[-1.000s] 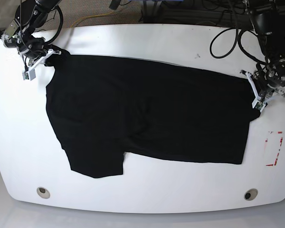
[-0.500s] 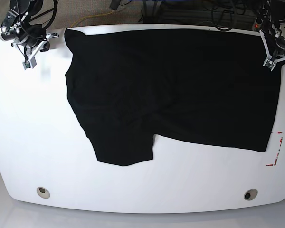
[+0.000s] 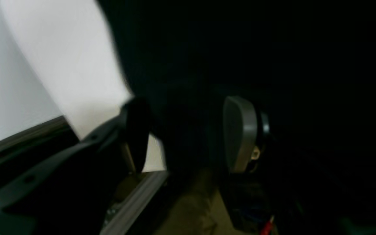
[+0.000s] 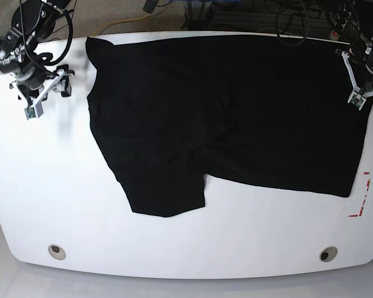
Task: Fold the T-shirt properly
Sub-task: 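Move the right gripper to the shirt's hem edge and grasp it, then move the left gripper to the hem corner and grasp it, then lift the hem with both grippers and fold it over toward the collar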
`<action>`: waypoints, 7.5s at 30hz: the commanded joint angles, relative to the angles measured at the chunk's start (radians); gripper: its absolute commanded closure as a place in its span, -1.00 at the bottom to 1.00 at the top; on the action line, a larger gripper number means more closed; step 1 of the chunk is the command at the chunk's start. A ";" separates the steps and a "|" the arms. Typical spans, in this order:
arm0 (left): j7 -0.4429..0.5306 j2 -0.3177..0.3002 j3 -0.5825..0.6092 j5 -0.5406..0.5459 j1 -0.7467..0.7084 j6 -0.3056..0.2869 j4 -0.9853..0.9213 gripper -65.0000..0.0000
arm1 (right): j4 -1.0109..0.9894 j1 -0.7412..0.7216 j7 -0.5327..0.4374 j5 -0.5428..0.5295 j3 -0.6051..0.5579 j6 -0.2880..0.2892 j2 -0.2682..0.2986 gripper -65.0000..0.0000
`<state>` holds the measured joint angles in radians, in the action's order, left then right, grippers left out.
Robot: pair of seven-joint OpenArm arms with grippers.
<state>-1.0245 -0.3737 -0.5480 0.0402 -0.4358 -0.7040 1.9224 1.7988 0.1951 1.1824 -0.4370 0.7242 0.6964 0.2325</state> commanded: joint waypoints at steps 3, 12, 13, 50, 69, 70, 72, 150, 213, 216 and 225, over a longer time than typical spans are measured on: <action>-0.010 -0.018 -0.027 -0.015 0.056 0.006 0.016 -0.02 | -0.141 -0.165 -0.019 -0.006 -0.081 0.002 0.032 -0.29; -0.009 -0.015 -0.025 -0.015 0.087 0.006 0.015 -0.02 | -0.488 -0.487 -0.085 0.071 -0.130 0.002 0.038 -0.29; -0.009 -0.015 -0.027 -0.016 0.091 0.006 0.012 -0.02 | -0.537 -0.527 -0.114 0.114 -0.151 0.002 0.038 -0.29; 0.000 -0.012 -0.086 -0.082 0.659 0.050 -0.487 -0.45 | -1.097 -0.762 -0.588 0.539 -0.280 0.002 -0.141 1.00; 0.513 -0.101 0.058 -0.087 1.035 0.194 -1.294 -0.45 | -1.095 -0.756 -0.586 0.528 -0.320 0.002 -0.120 1.00; 0.531 -0.109 0.065 -0.087 1.043 0.194 -1.314 -0.45 | -1.095 -0.756 -0.586 0.528 -0.320 0.002 -0.120 1.00; 0.562 -0.117 0.072 -0.087 1.053 0.215 -1.356 -0.45 | -1.095 -0.754 -0.586 0.528 -0.318 0.002 -0.118 1.00; 0.582 -0.106 0.107 -0.087 1.113 0.126 -1.391 -0.35 | -1.095 -0.780 -0.589 0.528 -0.323 0.002 -0.008 1.00; 0.382 0.069 0.095 -0.079 0.857 0.006 -0.705 1.00 | -0.402 -0.693 -0.218 0.527 -0.325 0.002 -0.040 1.00; 0.327 0.077 0.093 -0.079 0.806 0.006 -0.594 1.00 | -0.287 -0.656 -0.129 0.527 -0.325 0.002 -0.040 1.00; 0.281 0.074 0.092 -0.079 0.602 0.006 -0.360 1.00 | 0.077 -0.435 0.047 0.527 -0.321 0.002 -0.041 1.00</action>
<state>-0.7441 -0.2745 -0.4488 -0.0193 0.1989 -0.7177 1.4887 1.7721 -0.2619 1.2083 0.0734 0.3981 0.7025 0.1764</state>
